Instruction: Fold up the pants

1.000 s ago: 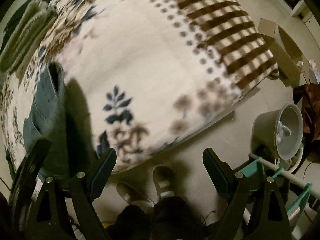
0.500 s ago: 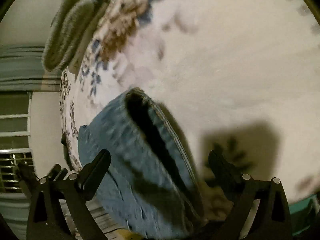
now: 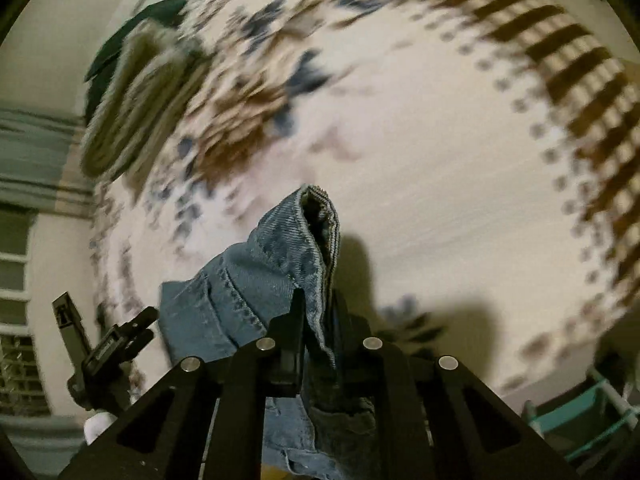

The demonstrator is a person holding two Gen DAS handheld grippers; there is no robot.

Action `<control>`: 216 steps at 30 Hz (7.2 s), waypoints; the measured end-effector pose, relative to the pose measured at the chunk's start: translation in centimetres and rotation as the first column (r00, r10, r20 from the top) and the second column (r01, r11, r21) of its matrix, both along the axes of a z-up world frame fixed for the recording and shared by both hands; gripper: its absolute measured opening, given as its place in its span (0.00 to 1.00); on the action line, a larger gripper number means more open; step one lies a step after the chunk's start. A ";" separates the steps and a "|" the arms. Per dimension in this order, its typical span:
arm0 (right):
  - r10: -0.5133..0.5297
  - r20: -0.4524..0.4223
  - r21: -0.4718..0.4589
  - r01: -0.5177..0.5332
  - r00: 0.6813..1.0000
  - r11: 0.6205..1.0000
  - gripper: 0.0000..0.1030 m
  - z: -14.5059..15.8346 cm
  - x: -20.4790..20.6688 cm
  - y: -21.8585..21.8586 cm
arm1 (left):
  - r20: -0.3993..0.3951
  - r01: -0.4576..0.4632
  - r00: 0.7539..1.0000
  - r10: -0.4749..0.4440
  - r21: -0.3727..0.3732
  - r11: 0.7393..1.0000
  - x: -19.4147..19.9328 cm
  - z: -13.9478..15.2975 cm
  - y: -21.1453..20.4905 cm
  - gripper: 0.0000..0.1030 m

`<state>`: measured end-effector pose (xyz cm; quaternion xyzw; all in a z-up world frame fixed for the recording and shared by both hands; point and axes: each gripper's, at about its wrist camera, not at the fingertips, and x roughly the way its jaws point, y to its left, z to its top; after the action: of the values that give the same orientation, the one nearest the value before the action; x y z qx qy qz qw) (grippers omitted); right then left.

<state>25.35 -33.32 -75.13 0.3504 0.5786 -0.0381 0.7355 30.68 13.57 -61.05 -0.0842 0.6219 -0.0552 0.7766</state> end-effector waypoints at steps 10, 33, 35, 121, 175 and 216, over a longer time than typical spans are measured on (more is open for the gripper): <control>0.023 -0.158 -0.014 -0.026 0.987 1.000 0.09 -5.5 2.6 -2.2 | -0.083 -0.003 0.997 0.001 -0.030 1.000 2.8 -3.6 0.8 1.00; -0.216 -0.230 0.117 0.248 0.949 0.962 0.18 -5.1 -11.1 1.6 | -0.106 0.094 0.990 -0.097 -0.040 0.995 -9.1 -3.8 1.0 1.00; -0.185 -0.256 0.097 0.215 0.949 0.972 0.18 -5.8 -10.6 2.0 | -0.120 0.092 0.988 -0.099 -0.059 0.994 -9.0 -4.2 1.1 1.00; -0.011 0.364 0.247 -0.085 0.931 0.965 0.30 17.7 14.3 11.4 | 0.249 0.093 0.968 0.025 -0.450 0.888 11.8 21.2 4.3 0.21; 0.215 0.105 -0.543 -0.125 0.971 0.830 0.99 20.4 38.1 18.4 | 0.296 0.064 0.950 -0.096 0.115 0.991 27.1 20.4 5.4 0.93; 0.347 0.450 -0.681 0.065 0.823 0.729 1.00 64.1 -8.9 23.4 | 0.571 -0.033 0.820 -0.044 0.125 0.992 -9.5 51.6 2.3 0.97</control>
<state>16.45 -9.95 -10.98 0.0104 0.3148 -0.0824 0.9455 21.15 15.86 -9.42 -0.0115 0.3628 -0.0397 0.9310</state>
